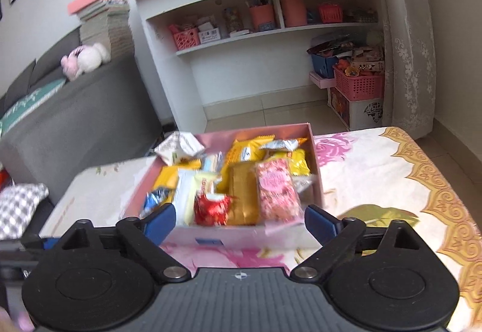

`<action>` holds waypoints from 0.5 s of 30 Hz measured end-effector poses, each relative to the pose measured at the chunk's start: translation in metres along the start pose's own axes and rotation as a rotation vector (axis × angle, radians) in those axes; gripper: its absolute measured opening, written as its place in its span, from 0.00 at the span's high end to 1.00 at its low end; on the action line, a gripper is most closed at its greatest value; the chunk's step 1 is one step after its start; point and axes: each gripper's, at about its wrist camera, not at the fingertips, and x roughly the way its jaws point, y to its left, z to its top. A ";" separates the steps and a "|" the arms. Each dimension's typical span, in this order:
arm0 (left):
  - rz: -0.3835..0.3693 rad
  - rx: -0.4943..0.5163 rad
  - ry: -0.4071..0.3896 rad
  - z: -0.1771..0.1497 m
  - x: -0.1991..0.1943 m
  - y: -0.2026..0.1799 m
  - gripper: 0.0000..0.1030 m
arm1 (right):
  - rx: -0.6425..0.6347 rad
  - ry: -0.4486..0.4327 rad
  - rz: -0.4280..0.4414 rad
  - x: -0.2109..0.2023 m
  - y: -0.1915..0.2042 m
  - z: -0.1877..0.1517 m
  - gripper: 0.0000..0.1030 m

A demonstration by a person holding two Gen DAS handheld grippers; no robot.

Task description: Organize snacks

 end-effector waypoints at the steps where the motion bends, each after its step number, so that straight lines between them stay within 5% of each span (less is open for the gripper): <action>1: 0.006 -0.002 0.008 -0.004 -0.002 0.002 0.06 | -0.012 0.003 -0.007 -0.004 -0.001 -0.002 0.12; 8: 0.054 -0.037 0.085 -0.017 -0.010 0.011 0.05 | -0.001 0.064 -0.069 -0.020 -0.008 -0.015 0.09; 15: 0.114 -0.055 0.067 -0.013 -0.014 0.014 0.02 | 0.027 0.129 -0.135 -0.013 -0.003 -0.023 0.09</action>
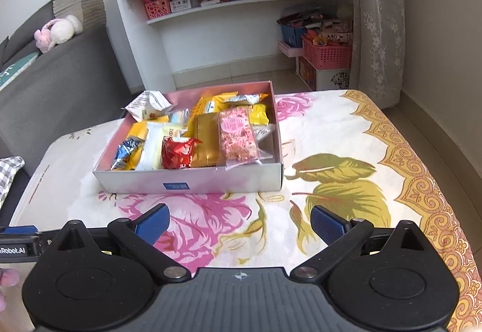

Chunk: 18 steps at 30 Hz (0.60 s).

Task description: Organize snacks

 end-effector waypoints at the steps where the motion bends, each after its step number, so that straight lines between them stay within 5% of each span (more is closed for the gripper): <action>1: 0.013 0.001 -0.001 0.001 0.001 0.000 0.01 | -0.004 0.005 -0.006 0.002 0.003 0.000 0.09; 18: 0.135 0.025 0.030 0.001 -0.005 -0.006 0.00 | -0.091 0.006 -0.026 -0.001 0.041 0.006 0.07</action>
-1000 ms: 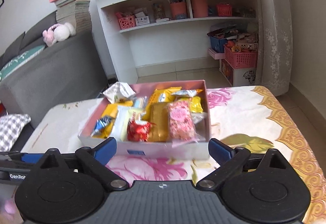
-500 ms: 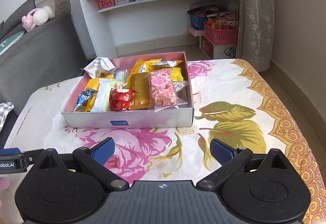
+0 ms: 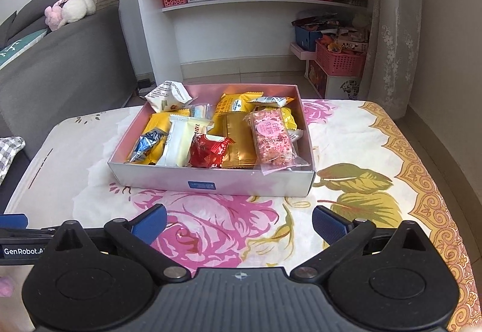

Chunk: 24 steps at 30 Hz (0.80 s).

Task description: Organize snacks

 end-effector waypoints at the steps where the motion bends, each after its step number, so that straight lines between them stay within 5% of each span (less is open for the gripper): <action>1: 0.004 0.003 -0.001 0.000 -0.001 -0.002 0.00 | -0.005 -0.002 -0.003 -0.002 0.001 0.000 0.07; 24: 0.009 0.006 0.007 -0.010 -0.022 -0.023 0.00 | -0.018 0.001 -0.030 -0.025 -0.004 -0.007 0.07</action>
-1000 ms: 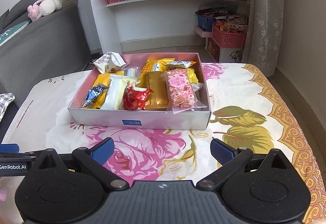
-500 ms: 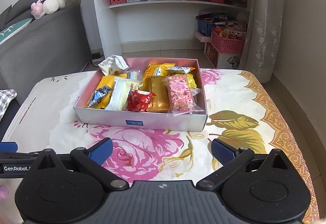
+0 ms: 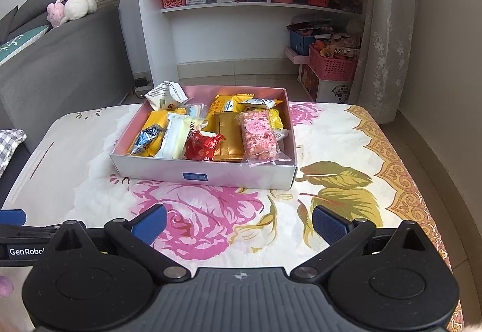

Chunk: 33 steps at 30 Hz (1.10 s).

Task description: Organize snacks

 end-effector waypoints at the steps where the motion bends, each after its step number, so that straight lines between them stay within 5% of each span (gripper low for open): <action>1: -0.001 0.002 0.000 0.000 0.000 0.000 0.00 | 0.000 0.001 -0.004 0.000 -0.001 0.000 0.07; 33: 0.006 0.026 -0.003 -0.008 0.000 -0.011 0.00 | -0.008 0.010 -0.003 -0.001 0.000 -0.003 0.07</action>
